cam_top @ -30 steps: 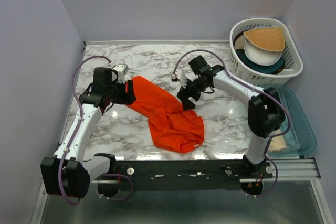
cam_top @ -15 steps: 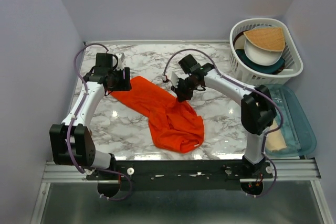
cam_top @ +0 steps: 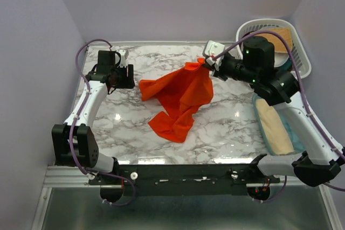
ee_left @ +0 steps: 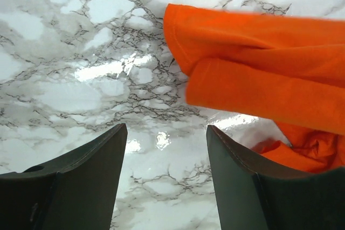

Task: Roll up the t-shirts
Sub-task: Flatten out the T-shirt at the center of the board.

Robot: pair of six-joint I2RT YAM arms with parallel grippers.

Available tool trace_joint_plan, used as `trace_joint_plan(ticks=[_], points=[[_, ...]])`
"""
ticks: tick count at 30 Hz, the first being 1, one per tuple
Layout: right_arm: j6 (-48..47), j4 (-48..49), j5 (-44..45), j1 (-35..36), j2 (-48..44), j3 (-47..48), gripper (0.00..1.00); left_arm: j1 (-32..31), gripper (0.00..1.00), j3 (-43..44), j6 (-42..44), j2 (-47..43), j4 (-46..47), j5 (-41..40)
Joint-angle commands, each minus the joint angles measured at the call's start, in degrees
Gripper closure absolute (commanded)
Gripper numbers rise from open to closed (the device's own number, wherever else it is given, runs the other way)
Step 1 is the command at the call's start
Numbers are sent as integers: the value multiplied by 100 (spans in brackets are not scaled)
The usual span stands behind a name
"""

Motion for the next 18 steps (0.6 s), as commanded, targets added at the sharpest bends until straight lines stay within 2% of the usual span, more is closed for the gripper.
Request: trace_joint_plan(ticks=[1, 5, 9, 11, 13, 18], points=[[56, 245, 1072, -17, 85, -1076, 99, 23, 29, 11, 245, 220, 358, -123], [312, 376, 1511, -17, 181, -1761, 99, 23, 28, 152, 236, 589, 376, 131], [154, 544, 1915, -26, 172, -2134, 99, -46, 25, -6, 673, 713, 429, 1332], [128, 570, 2074, -61, 225, -2195, 99, -326, 24, 2, 1157, 783, 97, 1415], [136, 649, 2189, -122, 234, -2283, 99, -468, 25, 11, 1125, 949, -184, 1319], [259, 667, 2110, -237, 322, -2266, 99, -548, 42, -33, 230, 1301, -212, 1011]])
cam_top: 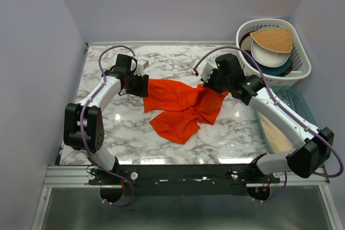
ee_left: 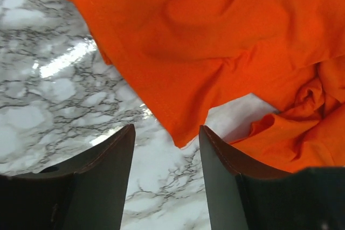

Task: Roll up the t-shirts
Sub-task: Flatten out the T-shirt at the center of the board.

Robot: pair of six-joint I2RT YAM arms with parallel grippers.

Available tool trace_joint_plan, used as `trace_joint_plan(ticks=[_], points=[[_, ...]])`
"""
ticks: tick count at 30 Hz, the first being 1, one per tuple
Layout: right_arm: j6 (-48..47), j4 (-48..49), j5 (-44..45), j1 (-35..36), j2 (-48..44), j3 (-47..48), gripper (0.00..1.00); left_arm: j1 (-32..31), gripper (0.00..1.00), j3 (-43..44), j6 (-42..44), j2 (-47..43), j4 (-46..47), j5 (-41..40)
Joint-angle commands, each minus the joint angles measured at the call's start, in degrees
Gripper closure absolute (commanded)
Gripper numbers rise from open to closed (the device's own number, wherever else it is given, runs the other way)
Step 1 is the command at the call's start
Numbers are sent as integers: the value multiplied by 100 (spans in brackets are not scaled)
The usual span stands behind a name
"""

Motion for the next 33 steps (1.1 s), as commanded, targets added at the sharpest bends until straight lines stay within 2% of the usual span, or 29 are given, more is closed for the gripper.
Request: trace_joint_plan(ticks=[1, 4, 7, 10, 20, 33], points=[[126, 201, 239, -101, -17, -27, 99, -21, 43, 2, -598, 379, -384, 78], [100, 193, 257, -110, -25, -71, 99, -21, 43, -41, -871, 380, -578, 183], [82, 219, 274, -119, -34, -141, 99, -21, 39, -270, -881, 213, -788, 148], [91, 245, 222, -128, -17, -186, 99, -21, 38, -261, -845, 397, -1044, 394], [100, 263, 178, -136, 124, -80, 99, -56, 37, -130, -1126, 994, -1080, 816], [117, 298, 160, -145, 80, -265, 99, -285, 51, 257, -1223, 1654, -878, 878]])
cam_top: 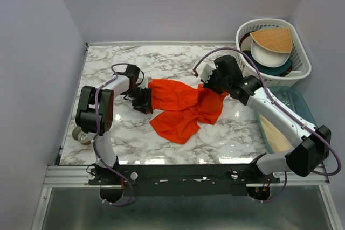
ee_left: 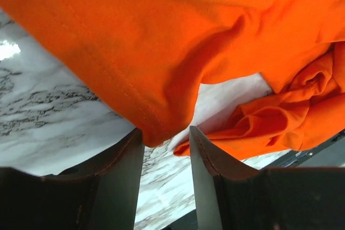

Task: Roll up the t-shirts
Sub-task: Flatten out the T-shirt at the center of the board.

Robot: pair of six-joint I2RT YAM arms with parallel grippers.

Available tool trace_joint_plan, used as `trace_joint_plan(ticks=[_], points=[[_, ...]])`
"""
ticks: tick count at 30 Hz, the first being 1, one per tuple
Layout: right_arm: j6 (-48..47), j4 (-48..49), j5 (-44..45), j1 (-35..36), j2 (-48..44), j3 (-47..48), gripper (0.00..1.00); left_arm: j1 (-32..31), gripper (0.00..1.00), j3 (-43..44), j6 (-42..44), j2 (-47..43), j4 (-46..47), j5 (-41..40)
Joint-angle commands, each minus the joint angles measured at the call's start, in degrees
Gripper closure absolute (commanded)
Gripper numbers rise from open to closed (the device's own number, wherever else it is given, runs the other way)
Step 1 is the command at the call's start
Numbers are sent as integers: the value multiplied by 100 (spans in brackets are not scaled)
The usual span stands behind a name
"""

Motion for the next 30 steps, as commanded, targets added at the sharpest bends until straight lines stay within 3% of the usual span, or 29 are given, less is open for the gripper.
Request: trace_joint_plan(ticks=[1, 4, 5, 7, 8, 13, 20, 30], points=[[69, 139, 35, -42, -21, -101, 99, -68, 52, 257, -69, 200, 60, 196], [69, 147, 53, -51, -21, -136, 99, -68, 71, 284, -8, 210, 42, 222], [69, 156, 44, -60, -12, -145, 99, -68, 84, 266, 44, 175, 51, 213], [61, 200, 70, -69, -12, -180, 99, -68, 98, 214, 71, 34, 138, 144], [61, 235, 79, -95, -3, -189, 99, -68, 100, 196, 97, -36, 156, 99], [175, 559, 360, -507, 181, 56, 99, 124, 100, 371, 528, -887, 252, -147], [-228, 798, 712, -1615, 1111, 1910, 99, 669, 100, 1627, 1284, -2084, 674, -621], [-511, 947, 809, -1642, 1175, 3520, 99, 828, 100, 3411, 1117, -2638, 1229, -938]])
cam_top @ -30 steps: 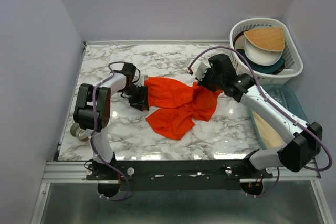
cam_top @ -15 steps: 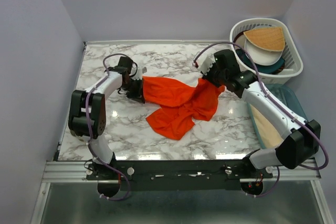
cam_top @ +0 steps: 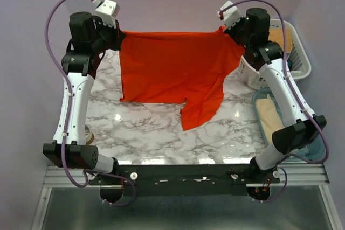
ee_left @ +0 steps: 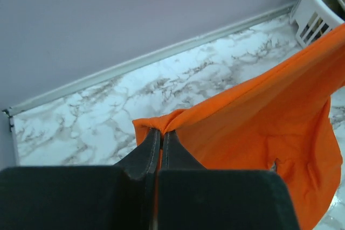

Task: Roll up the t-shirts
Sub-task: Flatten out the T-shirt at the center of the board.

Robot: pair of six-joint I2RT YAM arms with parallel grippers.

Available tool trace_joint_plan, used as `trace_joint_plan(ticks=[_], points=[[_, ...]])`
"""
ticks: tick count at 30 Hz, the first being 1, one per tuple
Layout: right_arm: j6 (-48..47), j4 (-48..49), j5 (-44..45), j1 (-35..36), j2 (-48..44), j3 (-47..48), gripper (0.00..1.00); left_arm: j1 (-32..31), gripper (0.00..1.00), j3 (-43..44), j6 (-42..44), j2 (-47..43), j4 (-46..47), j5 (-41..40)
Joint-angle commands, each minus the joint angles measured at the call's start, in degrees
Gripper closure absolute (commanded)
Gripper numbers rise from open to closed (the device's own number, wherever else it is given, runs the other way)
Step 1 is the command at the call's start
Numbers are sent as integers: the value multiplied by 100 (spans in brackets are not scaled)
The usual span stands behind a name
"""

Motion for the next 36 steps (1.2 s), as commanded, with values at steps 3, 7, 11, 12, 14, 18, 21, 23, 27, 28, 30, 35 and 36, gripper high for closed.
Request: trace_joint_plan(ticks=[3, 7, 11, 12, 14, 18, 21, 23, 27, 28, 30, 35, 36], points=[[-17, 31, 66, 61, -443, 791, 99, 48, 100, 707, 77, -414, 259, -392], [238, -784, -286, 376, -1285, 388, 99, 48, 100, 480, 68, -958, 136, -401], [1026, -1103, -655, 903, -2268, -989, 99, 48, 100, -283, 112, -1538, -57, -85], [1160, -1182, -795, 983, -2412, -1541, 99, 48, 100, -712, 138, -1644, -110, 107], [1555, -1393, -1244, 1176, -2710, -2115, 99, 48, 100, -1188, 252, -1978, -294, 328], [1707, -1473, -2366, 1361, -2739, -3364, 95, 48, 100, -2697, 533, -2435, -497, 470], [1311, -2007, -3573, 1362, -2388, -3332, 69, 48, 100, -3438, 893, -2638, -655, 233], [1138, -2350, -3451, 1318, -2290, -2877, 59, 48, 100, -3712, 1060, -2708, -708, 74], [92, -2545, -3512, 1107, -2588, -2996, 51, 48, 100, -4239, 1114, -2788, -515, -49], [-145, -2667, -3538, 1107, -2719, -3127, 50, 56, 100, -4293, 1105, -2788, -471, -75], [-1111, -2991, -3898, 1098, -2826, -3548, 48, 83, 100, -4468, 1096, -2788, -331, -128], [-2028, -3118, -4347, 1221, -2871, -4542, 48, 101, 100, -4724, 1018, -2691, -155, -111], [-2011, -2968, -4312, 1343, -2740, -4657, 48, 101, 100, -4776, 1000, -2674, -146, -102]])
